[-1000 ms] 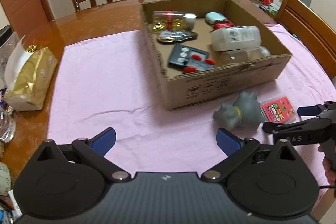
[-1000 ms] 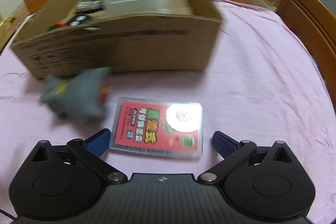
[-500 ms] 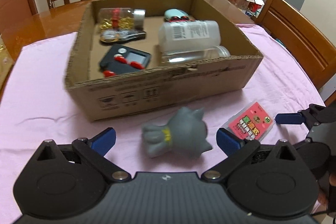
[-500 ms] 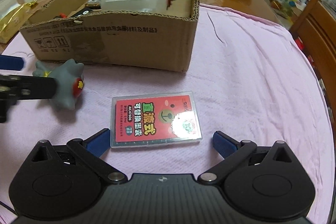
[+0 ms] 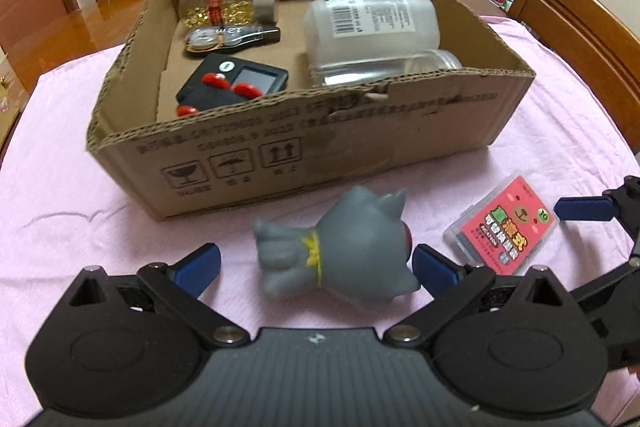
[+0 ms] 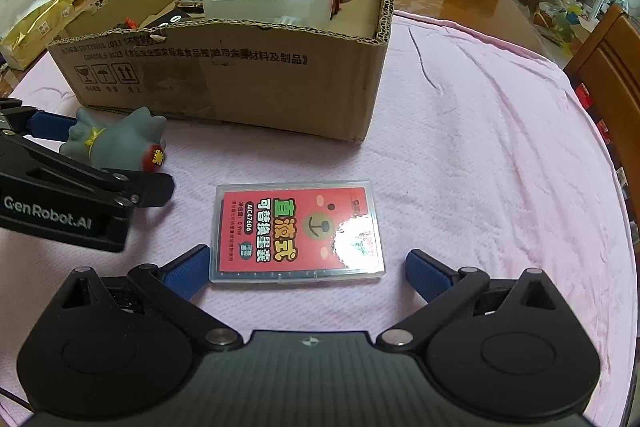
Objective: Organize rigid objects
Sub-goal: 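Close the left tool on the grey cat while the right tool closes on the card pack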
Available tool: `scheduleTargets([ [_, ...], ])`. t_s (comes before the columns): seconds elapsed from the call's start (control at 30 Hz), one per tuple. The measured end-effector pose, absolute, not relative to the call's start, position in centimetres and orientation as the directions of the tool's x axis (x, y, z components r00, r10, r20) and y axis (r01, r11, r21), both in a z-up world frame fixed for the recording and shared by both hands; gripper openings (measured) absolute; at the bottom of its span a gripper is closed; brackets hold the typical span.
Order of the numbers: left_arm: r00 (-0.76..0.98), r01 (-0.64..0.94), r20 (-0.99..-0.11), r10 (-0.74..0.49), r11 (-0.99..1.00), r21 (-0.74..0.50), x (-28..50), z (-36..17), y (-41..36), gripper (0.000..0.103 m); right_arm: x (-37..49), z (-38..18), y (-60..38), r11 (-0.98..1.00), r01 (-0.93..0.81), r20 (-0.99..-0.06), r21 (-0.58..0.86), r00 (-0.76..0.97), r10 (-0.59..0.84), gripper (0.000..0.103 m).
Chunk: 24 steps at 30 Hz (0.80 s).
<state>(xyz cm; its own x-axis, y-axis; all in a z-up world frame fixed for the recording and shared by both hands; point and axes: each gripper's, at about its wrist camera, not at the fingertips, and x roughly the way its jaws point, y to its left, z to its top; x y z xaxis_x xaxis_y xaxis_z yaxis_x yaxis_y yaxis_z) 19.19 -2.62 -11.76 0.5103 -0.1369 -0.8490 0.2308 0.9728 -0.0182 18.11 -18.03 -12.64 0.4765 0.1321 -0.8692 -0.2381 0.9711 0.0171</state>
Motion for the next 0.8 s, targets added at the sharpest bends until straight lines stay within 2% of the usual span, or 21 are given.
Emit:
scheduleTargets([
  [0.23,0.508,0.216,-0.852,-0.124,0.976,-0.013,18.8,-11.7,-1.8,0.101,18.1,-12.7,-18.0,0.971,-0.239,-0.868,0.018,0.479,0.134,0.103],
  [0.37,0.495,0.219,-0.859,-0.134,0.975,-0.026,19.1,-12.0,-2.7,0.095,17.9,-12.7,-18.0,0.971,-0.239,-0.865,0.017,0.484,0.135,0.103],
  [0.4,0.493,0.221,-0.859,-0.138,0.975,-0.029,19.1,-12.0,-2.9,0.087,17.8,-12.7,-18.0,0.971,-0.239,-0.863,0.017,0.486,0.135,0.103],
  [0.43,0.49,0.224,-0.86,-0.142,0.974,-0.033,19.1,-11.9,-3.1,0.084,17.8,-12.7,-18.0,0.971,-0.24,-0.862,0.017,0.488,0.136,0.103],
  [0.6,0.5,0.236,-0.855,-0.135,0.972,-0.016,19.1,-11.7,-3.3,0.073,17.6,-12.8,-18.0,0.969,-0.246,-0.858,0.017,0.494,0.14,0.103],
  [0.8,0.491,0.233,-0.862,-0.124,0.972,-0.007,19.0,-11.6,-2.6,0.073,18.0,-12.7,-17.8,0.956,-0.291,-0.857,0.019,0.488,0.165,0.103],
])
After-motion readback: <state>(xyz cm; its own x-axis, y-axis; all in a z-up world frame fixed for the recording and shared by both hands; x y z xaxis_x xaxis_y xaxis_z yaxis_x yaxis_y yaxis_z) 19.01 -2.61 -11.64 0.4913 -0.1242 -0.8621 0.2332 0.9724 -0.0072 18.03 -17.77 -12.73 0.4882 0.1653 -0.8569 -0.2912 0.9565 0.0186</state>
